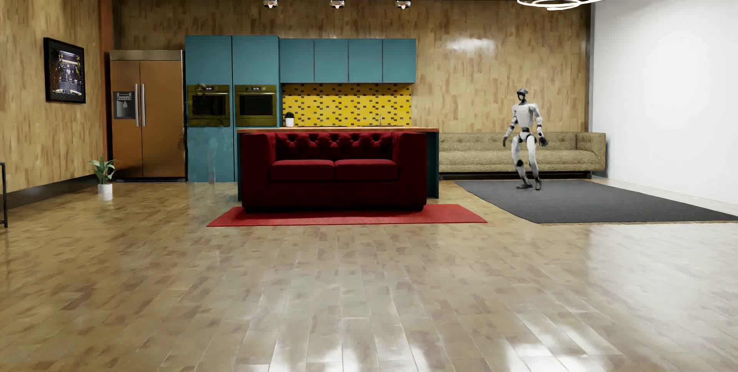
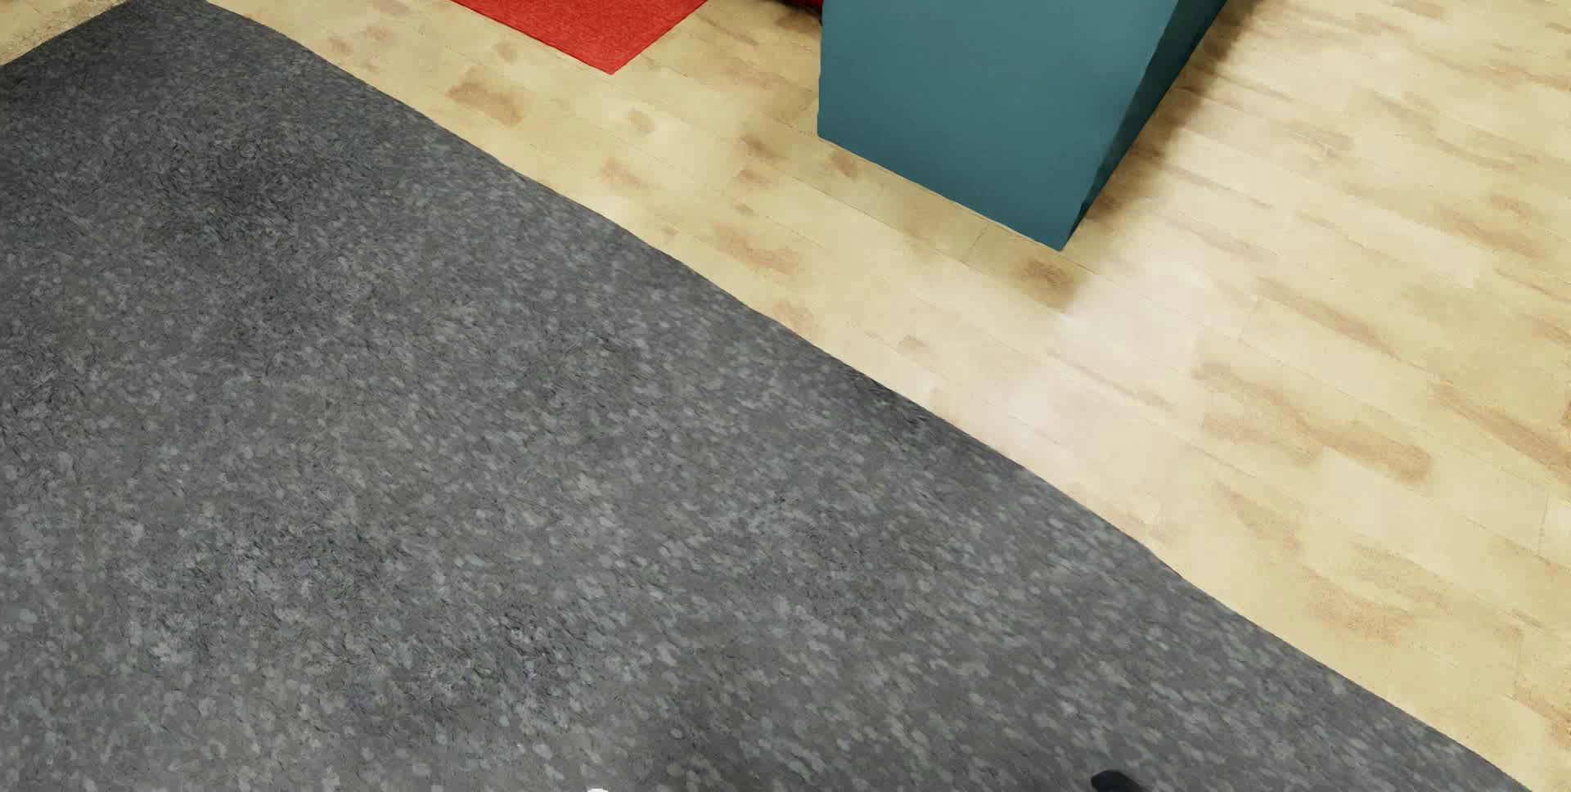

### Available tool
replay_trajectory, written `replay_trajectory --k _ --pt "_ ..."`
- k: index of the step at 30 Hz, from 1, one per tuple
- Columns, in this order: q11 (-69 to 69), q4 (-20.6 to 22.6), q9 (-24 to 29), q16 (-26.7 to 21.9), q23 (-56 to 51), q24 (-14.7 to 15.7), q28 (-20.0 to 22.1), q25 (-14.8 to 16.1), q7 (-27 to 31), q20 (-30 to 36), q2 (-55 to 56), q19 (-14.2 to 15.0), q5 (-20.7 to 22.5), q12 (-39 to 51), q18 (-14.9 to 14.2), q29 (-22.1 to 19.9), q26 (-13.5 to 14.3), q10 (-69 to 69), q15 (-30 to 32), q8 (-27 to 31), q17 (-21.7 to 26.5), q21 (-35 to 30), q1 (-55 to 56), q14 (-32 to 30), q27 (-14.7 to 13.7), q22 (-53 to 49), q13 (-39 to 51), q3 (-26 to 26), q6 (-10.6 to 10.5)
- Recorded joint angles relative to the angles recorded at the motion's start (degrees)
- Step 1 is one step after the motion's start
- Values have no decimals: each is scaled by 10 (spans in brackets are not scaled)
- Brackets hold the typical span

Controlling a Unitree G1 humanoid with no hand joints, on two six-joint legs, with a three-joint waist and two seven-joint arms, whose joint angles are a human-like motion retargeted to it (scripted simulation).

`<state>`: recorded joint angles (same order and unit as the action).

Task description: Circle the counter

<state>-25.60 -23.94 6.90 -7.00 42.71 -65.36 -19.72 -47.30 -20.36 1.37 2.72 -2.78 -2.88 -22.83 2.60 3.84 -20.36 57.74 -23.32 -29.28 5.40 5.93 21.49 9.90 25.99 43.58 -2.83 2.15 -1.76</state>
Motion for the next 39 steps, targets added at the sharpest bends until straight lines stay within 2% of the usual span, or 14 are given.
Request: replay_trajectory --k 2,5,7,9,11,13,15,20,22,25,28,31,35,39 --pt "54 61 5 -11 -19 -59 -46 -14 105 -21 -32 18 19 -26 -35 28 82 -30 5 76 58 -37 115 -17 -69 28 -6 17 5" --pt "68 156 11 -3 -82 -96 -21 5 271 -109 -69 45 2 -22 -67 33 52 -246 -22 154 118 -52 167 -31 -103 41 -57 29 22" --pt "2 187 14 -12 -99 -177 23 25 282 -97 -83 66 -36 -5 -105 35 34 -321 -37 195 122 -33 127 -126 -75 39 -90 26 36" --pt "-163 198 24 -18 -105 -229 61 28 246 -85 -59 20 -83 37 -107 10 19 -237 59 219 101 -7 93 -80 -62 48 -128 13 56" --pt "-374 205 30 -26 -111 -233 79 42 194 -87 31 -50 -169 109 -94 -12 36 -221 213 208 40 24 22 -20 -54 61 -155 1 78" --pt "-487 207 29 -48 -103 -249 94 25 164 -73 120 -54 -180 200 -90 7 36 -271 187 196 -24 15 -69 0 -60 54 -187 -15 93" --pt "-510 204 22 -54 -104 -220 118 -21 136 -79 207 -20 -146 282 -89 37 42 -328 205 179 -58 11 -149 13 -60 20 -217 -31 94" --pt "-173 213 16 -71 -66 -48 150 -6 79 -44 319 35 -96 447 -100 2 84 -392 233 133 -98 114 -280 73 -39 -107 -213 -56 77" --pt "72 225 20 -74 -43 4 166 -22 69 3 309 19 -66 475 -107 -14 89 -420 233 157 -90 117 -327 90 -40 -172 -201 -58 69" --pt "90 229 30 -81 -35 53 160 -32 62 72 314 8 -91 453 -133 -11 112 -417 197 21 -74 103 -387 76 -62 -262 -185 -51 62" --pt "-41 181 38 -95 -50 9 141 -36 88 129 306 -109 -81 364 -151 -11 107 -296 225 10 -86 74 -396 -45 -82 -290 -173 -58 41" --pt "-124 113 47 -76 -64 -92 127 -57 147 137 266 -110 -30 262 -100 8 64 57 128 11 -88 20 -243 -192 -104 -200 -141 -50 9" --pt "-47 218 51 4 -158 -107 71 -37 273 70 133 -97 58 187 -74 -21 -19 237 74 50 -80 -15 11 -125 -132 51 -107 -20 -8" --pt "11 156 45 38 -222 -137 58 18 176 56 15 -80 108 27 -14 -4 57 -49 24 164 -23 -94 131 -121 -158 33 -46 13 -1"
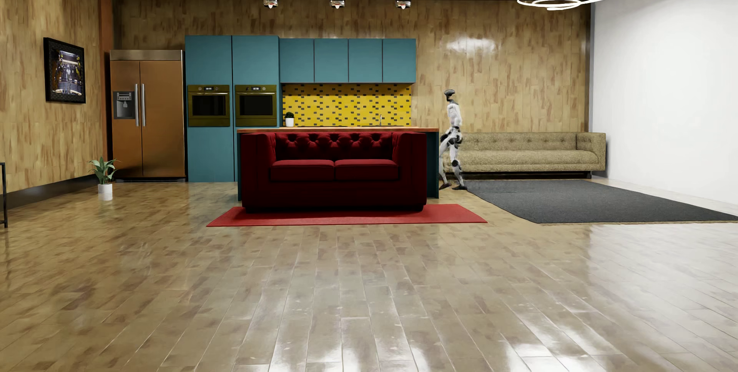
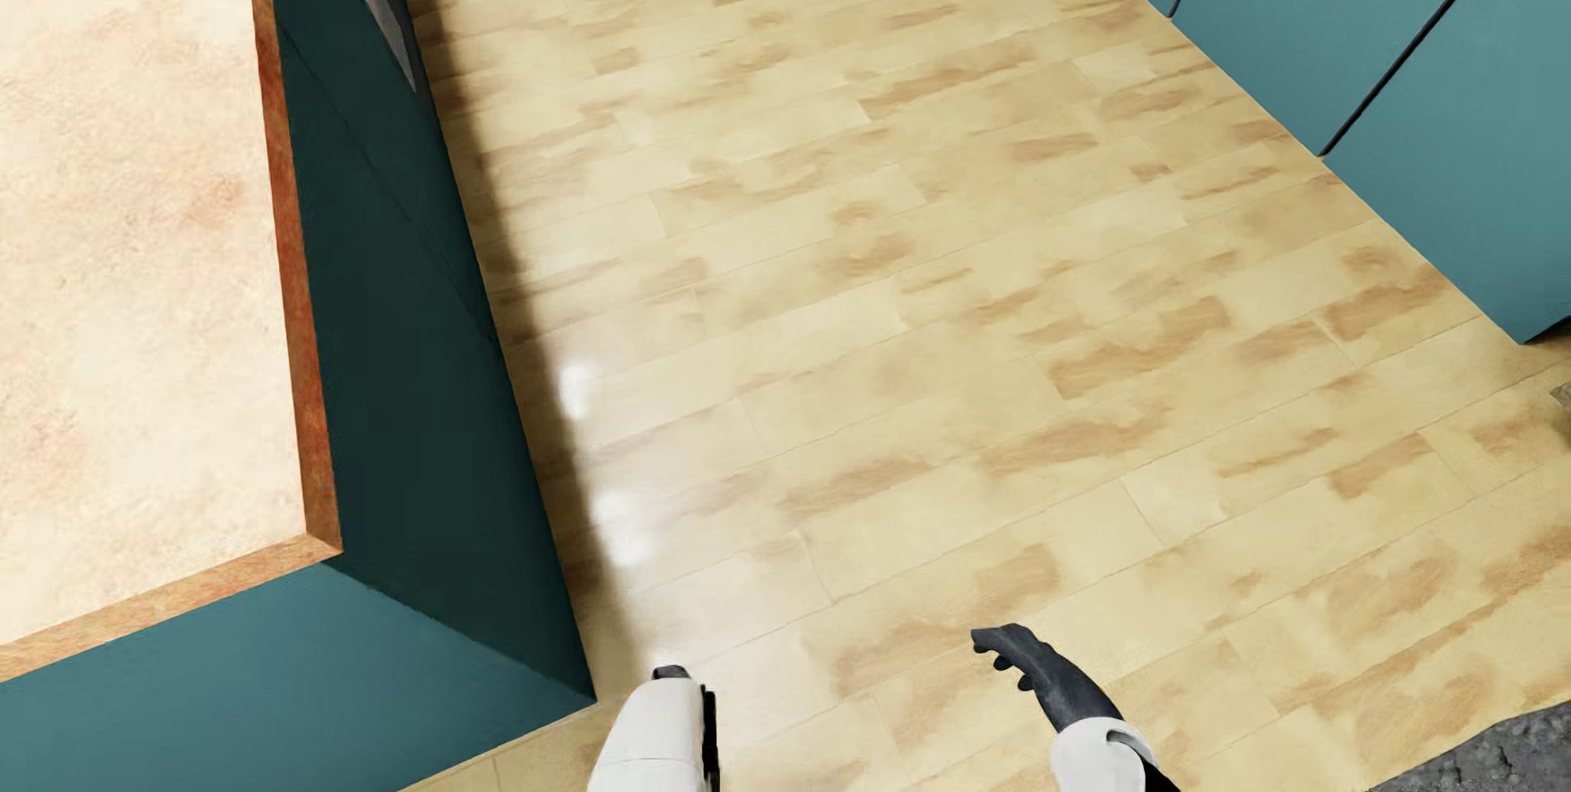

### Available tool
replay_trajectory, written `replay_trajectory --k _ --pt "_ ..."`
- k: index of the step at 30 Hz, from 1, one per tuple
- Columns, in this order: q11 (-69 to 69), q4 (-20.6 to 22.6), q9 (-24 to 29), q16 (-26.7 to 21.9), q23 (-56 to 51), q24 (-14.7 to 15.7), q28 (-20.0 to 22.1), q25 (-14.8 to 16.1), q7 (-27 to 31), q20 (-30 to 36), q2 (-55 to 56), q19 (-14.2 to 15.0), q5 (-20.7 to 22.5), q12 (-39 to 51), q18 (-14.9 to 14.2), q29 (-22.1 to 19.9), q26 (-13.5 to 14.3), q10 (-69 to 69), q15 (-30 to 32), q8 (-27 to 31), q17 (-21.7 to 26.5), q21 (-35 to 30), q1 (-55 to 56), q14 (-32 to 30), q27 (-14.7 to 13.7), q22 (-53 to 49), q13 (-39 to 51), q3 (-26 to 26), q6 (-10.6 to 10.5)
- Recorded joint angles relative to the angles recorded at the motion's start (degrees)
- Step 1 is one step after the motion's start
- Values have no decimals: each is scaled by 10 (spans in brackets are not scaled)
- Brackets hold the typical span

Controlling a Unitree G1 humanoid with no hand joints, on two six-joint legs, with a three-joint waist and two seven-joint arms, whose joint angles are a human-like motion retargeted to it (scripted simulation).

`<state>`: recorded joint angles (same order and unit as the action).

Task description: Circle the counter

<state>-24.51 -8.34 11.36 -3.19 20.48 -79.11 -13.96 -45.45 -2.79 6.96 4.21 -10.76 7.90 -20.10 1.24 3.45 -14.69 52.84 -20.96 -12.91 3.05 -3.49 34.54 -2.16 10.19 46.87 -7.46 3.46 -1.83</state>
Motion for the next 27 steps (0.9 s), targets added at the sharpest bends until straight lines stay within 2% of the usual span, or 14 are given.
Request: replay_trajectory --k 2,4,6,8,10,11,12,13,15,16,18,22,24,27 --pt "32 9 -4 38 -2 48 33 12 -86 -41 -61 6 13 -67 -24 -3 15 -290 -17 40 19 -31 -12 -19 2 -22 29 11 -1" --pt "73 80 -7 43 30 52 7 14 -8 -35 -136 15 18 -92 -150 -7 25 -480 -20 55 24 -47 -4 17 31 -18 40 15 0" --pt "67 100 -9 22 88 -9 -24 2 -50 -1 -197 18 20 -87 -118 -2 42 -411 -7 45 29 -58 11 15 63 -30 35 14 0" --pt "7 109 -9 35 163 -15 16 -22 -66 -37 -227 20 -3 -90 6 21 29 -297 70 45 34 -82 13 -37 92 -85 23 28 11" --pt "-199 103 -6 83 239 61 75 -48 -94 -114 -178 95 -47 -97 76 34 -1 -195 190 57 31 -98 -5 -7 112 -140 0 41 30" --pt "-326 103 -3 104 259 118 95 -56 -106 -150 -126 119 -72 -81 74 37 -20 -166 265 67 29 -96 -29 36 116 -149 -13 41 39" --pt "-434 110 0 111 243 167 114 -56 -114 -175 -63 113 -92 -37 73 39 -47 -158 269 83 33 -79 -62 70 117 -135 -33 37 47" --pt "-514 121 2 99 222 168 126 -47 -116 -170 1 90 -116 5 73 30 -61 -169 219 91 31 -52 -103 93 112 -90 -57 30 53" --pt "-580 150 1 46 172 37 101 -14 -102 -66 120 64 -175 121 69 -7 -74 -226 189 91 7 13 -197 116 91 23 -110 4 60" --pt "-568 164 -1 21 151 -43 90 -5 -87 2 171 49 -198 175 67 -12 -40 -255 187 87 2 34 -243 125 82 46 -130 -12 61" --pt "-463 182 -7 2 117 -68 95 -2 -47 34 250 42 -218 260 61 -18 24 -298 179 66 5 50 -320 148 61 6 -155 -41 60" --pt "50 201 -16 -19 91 87 113 -14 11 29 285 98 -169 374 44 -9 78 -359 207 83 -1 69 -443 202 52 -169 -175 -60 59" --pt "176 200 -16 -39 102 129 129 -18 15 44 295 172 -148 386 41 22 78 -377 167 38 -3 66 -503 207 52 -262 -175 -54 61" --pt "37 163 -17 -50 115 176 129 -50 4 56 297 58 -122 345 23 36 65 -296 247 11 -16 71 -554 119 58 -326 -180 -65 49"
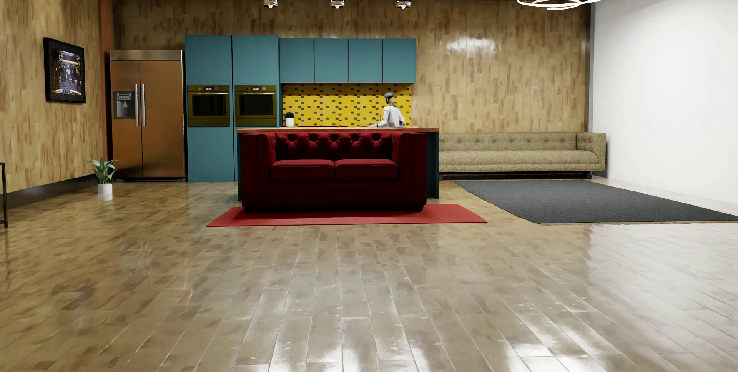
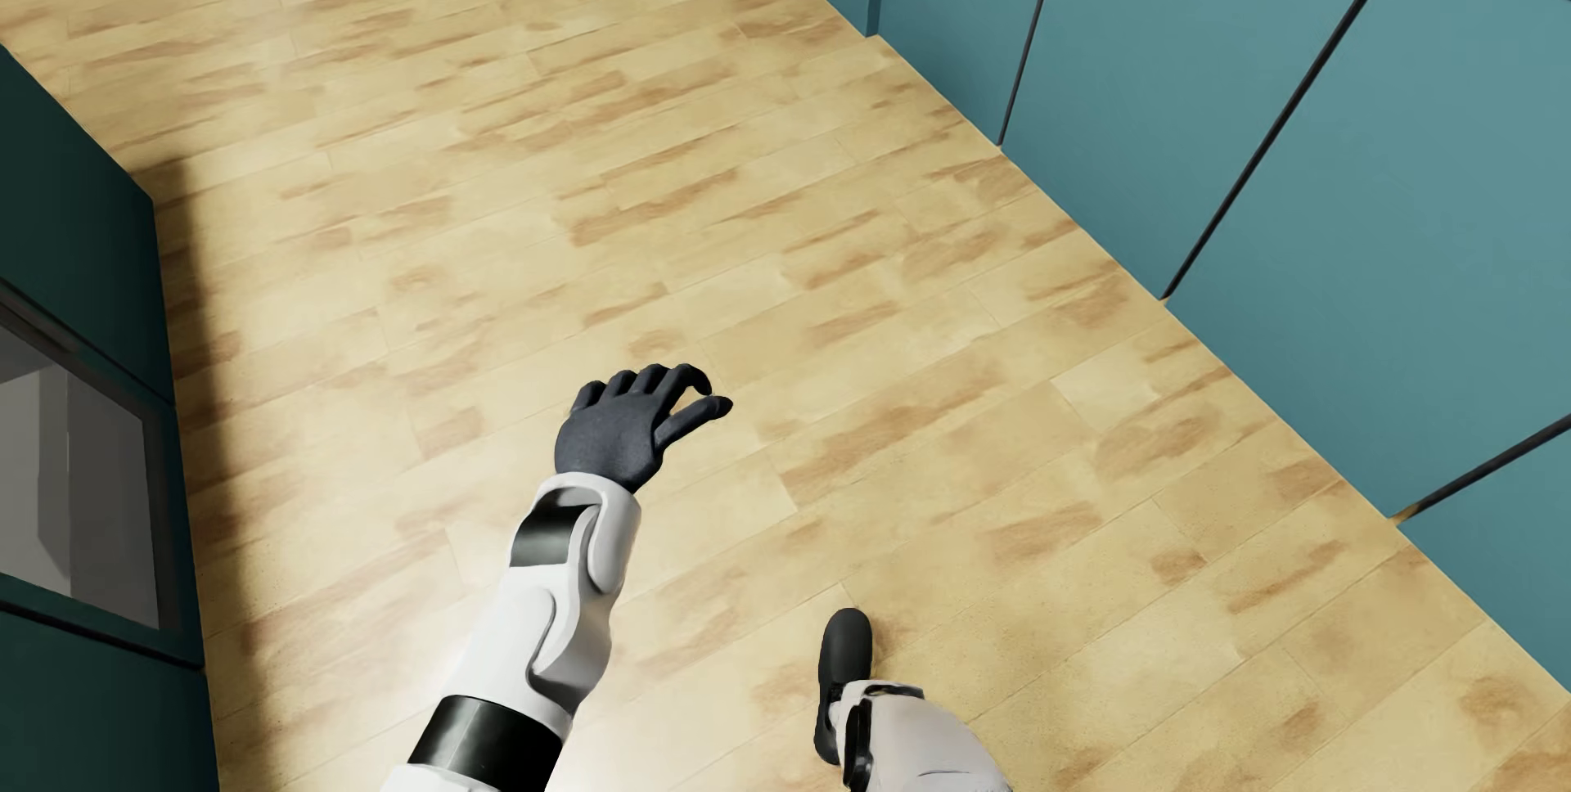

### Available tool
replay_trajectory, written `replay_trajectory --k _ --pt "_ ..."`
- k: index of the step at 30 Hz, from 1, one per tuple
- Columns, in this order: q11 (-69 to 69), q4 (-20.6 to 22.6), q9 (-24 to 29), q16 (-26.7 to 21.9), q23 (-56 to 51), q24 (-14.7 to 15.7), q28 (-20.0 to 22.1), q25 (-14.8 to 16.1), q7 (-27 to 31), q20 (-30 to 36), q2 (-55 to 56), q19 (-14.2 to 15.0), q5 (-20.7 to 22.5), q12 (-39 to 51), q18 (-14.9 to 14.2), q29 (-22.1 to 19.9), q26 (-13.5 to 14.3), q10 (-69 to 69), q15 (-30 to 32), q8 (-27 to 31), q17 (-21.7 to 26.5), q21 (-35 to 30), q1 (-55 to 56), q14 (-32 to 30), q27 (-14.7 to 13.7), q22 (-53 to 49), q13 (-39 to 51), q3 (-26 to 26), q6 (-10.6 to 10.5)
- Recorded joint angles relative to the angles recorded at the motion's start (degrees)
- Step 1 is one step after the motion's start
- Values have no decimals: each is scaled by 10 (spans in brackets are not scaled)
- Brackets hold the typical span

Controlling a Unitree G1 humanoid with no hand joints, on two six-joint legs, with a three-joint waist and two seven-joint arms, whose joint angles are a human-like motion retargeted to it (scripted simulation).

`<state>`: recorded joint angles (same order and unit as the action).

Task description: Circle the counter

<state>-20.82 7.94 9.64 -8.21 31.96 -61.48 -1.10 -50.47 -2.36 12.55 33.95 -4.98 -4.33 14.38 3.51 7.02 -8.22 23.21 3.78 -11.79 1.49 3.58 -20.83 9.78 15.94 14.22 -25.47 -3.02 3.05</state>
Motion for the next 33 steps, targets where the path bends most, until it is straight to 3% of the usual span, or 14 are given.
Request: replay_trajectory --k 1,2,4,7,10,14,16,18,21,23,24,27,29,33 --pt "-63 -23 1 -7 4 -29 1 8 -9 15 -5 -2 -6 -19 -16 -19 -11 88 21 -19 -19 20 15 -70 4 6 -7 -4 -9" --pt "-126 -51 3 -12 17 -79 10 17 -22 28 -6 -32 -7 -41 -86 -32 -29 221 -15 -32 -33 37 55 -119 14 21 -8 -7 -19" --pt "-184 -114 7 14 55 -134 41 24 -22 18 -55 -29 5 -91 -83 -18 -59 458 -99 -53 -44 49 166 -182 38 90 9 -1 -42" --pt "-140 -146 9 81 73 -24 69 -38 -10 -122 -178 -18 45 -162 -46 2 -133 596 -162 -52 -24 12 347 -122 29 242 53 30 -64" --pt "-63 -170 2 79 31 30 43 -26 -36 -196 -292 -8 86 -268 -31 13 -187 470 -192 -5 -5 -19 478 -111 -18 314 115 59 -64" --pt "25 -208 -6 51 -2 -14 -17 3 -178 -130 -423 8 116 -430 -41 -1 -136 -55 -236 51 39 -82 485 -134 -48 314 225 76 -66" --pt "44 -161 -5 32 -3 -88 -88 17 -147 -78 -488 16 120 -451 -132 -9 -122 -172 -251 51 45 -82 505 -82 -38 343 246 79 -67" --pt "8 -135 -5 18 13 -156 -147 32 -157 -56 -536 29 116 -442 -83 -9 -108 -84 -240 26 46 -61 511 -111 -20 348 234 81 -63" --pt "-215 -119 -3 72 71 -125 -106 6 -178 -150 -504 63 61 -432 93 30 -93 34 -75 22 58 -84 486 -163 10 283 209 99 -38" --pt "-460 -90 4 117 94 -56 -65 -29 -182 -224 -393 75 4 -382 93 61 -99 90 22 37 66 -102 453 -89 20 265 183 101 -15" --pt "-546 -67 7 124 90 -55 -48 -40 -175 -230 -333 48 -25 -340 89 68 -110 91 -17 47 63 -97 424 -65 25 274 164 96 -5" --pt "-619 7 11 111 41 -165 -41 -4 -109 -150 -171 14 -91 -187 79 50 -106 29 -46 71 23 -28 309 -30 21 334 80 65 14" --pt "-530 41 6 104 15 -202 -51 17 -44 -94 -94 1 -104 -97 73 53 -40 -2 -47 77 14 -2 241 -7 5 319 35 40 19" --pt "-20 62 -5 87 21 -166 23 2 54 -26 -80 39 -74 15 55 56 49 -49 -10 112 10 7 124 53 11 198 10 20 24"
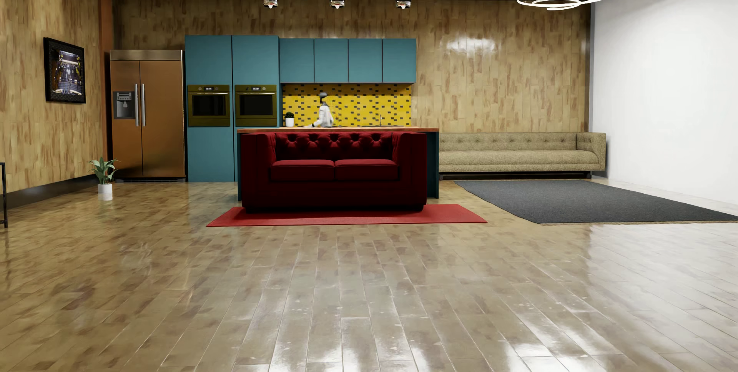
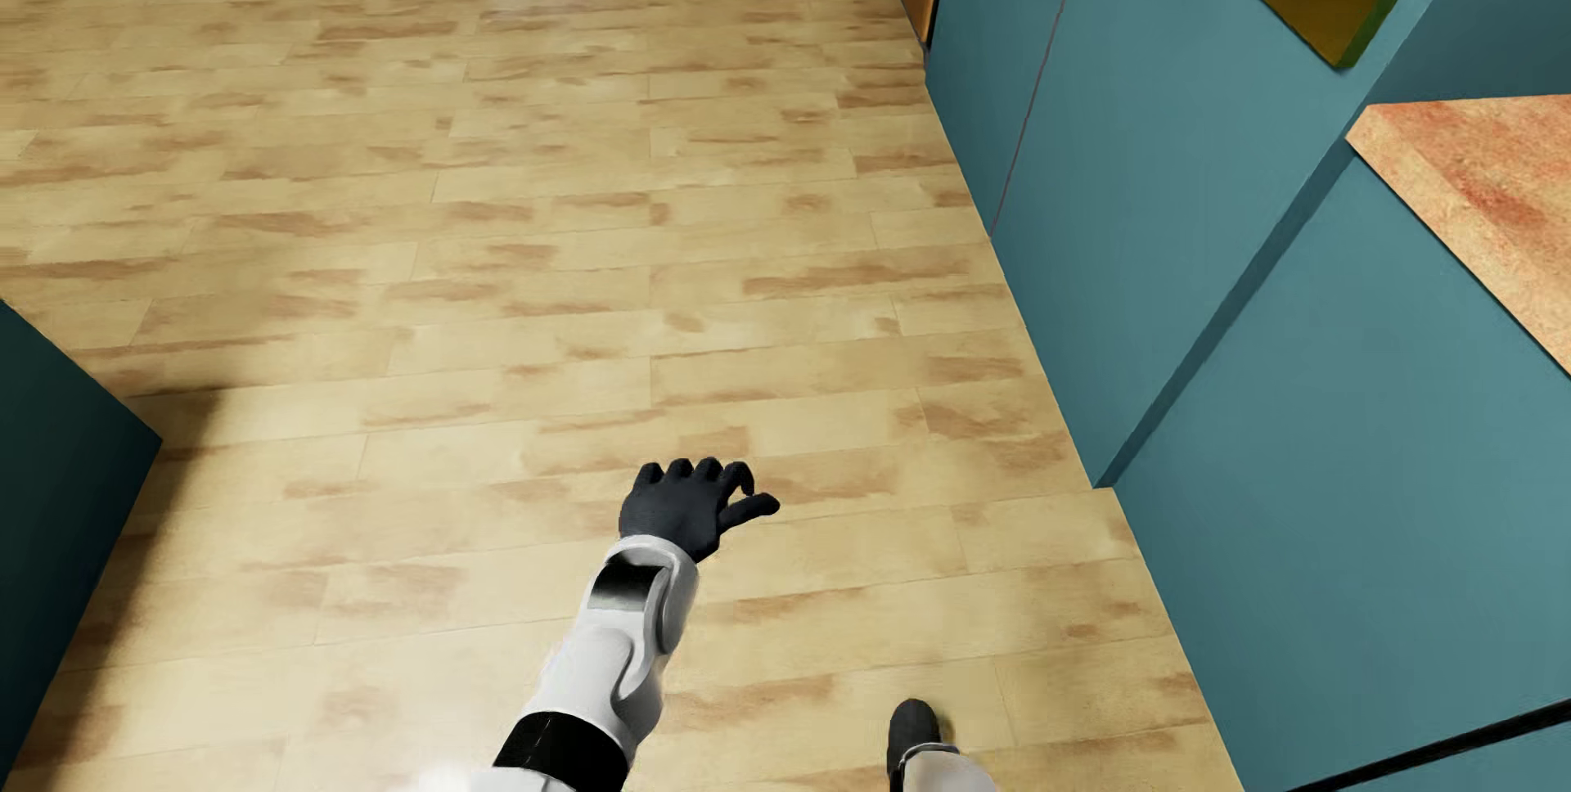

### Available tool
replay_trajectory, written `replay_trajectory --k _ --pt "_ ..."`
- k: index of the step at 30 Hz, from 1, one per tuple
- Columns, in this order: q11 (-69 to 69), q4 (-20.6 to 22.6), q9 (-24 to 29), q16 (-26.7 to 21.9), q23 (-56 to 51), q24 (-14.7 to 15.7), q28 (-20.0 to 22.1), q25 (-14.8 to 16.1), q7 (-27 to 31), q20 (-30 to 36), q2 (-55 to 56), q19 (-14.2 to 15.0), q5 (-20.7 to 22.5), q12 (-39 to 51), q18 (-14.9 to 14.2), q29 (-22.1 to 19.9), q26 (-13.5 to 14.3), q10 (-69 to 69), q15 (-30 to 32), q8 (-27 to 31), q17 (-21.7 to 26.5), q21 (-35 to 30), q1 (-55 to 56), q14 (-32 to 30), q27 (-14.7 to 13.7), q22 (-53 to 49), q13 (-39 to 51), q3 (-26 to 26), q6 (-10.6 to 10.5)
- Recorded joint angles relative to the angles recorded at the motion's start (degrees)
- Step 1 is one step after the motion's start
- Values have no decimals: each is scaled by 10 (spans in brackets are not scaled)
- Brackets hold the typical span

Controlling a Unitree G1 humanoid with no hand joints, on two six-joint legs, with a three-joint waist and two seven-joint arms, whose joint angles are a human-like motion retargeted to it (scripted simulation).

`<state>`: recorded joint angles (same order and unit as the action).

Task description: Circle the counter

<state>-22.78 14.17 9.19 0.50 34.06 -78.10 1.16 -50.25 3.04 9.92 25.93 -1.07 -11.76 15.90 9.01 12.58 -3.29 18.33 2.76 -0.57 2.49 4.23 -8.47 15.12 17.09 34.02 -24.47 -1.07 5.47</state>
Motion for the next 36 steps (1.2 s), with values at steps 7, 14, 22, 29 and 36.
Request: replay_trajectory --k 7,14,22,29,36 --pt "-77 -68 8 -57 10 102 -2 0 -33 1 -4 15 62 -90 -34 -22 -21 194 3 -30 -29 40 -95 -95 9 -73 22 -6 -24" --pt "-57 -234 20 -62 82 4 -118 -71 -125 -46 -162 20 97 -244 -109 -9 -174 601 -144 -103 0 -9 303 -177 -3 169 148 26 -86" --pt "41 -245 14 -30 42 37 -125 -14 -302 -144 -344 57 137 -434 -129 -33 -154 -92 -241 -145 55 -37 372 -142 -24 120 276 50 -96" --pt "-421 -162 13 53 60 111 -34 -21 -293 -223 -279 20 23 -339 52 -7 -165 112 17 -125 43 -21 280 -98 4 37 157 65 -42" --pt "-447 -10 10 -15 26 -213 -90 -30 -64 116 -14 -35 -36 -105 41 -13 -6 43 -45 -30 -2 -24 75 -24 -11 -72 74 14 -13"
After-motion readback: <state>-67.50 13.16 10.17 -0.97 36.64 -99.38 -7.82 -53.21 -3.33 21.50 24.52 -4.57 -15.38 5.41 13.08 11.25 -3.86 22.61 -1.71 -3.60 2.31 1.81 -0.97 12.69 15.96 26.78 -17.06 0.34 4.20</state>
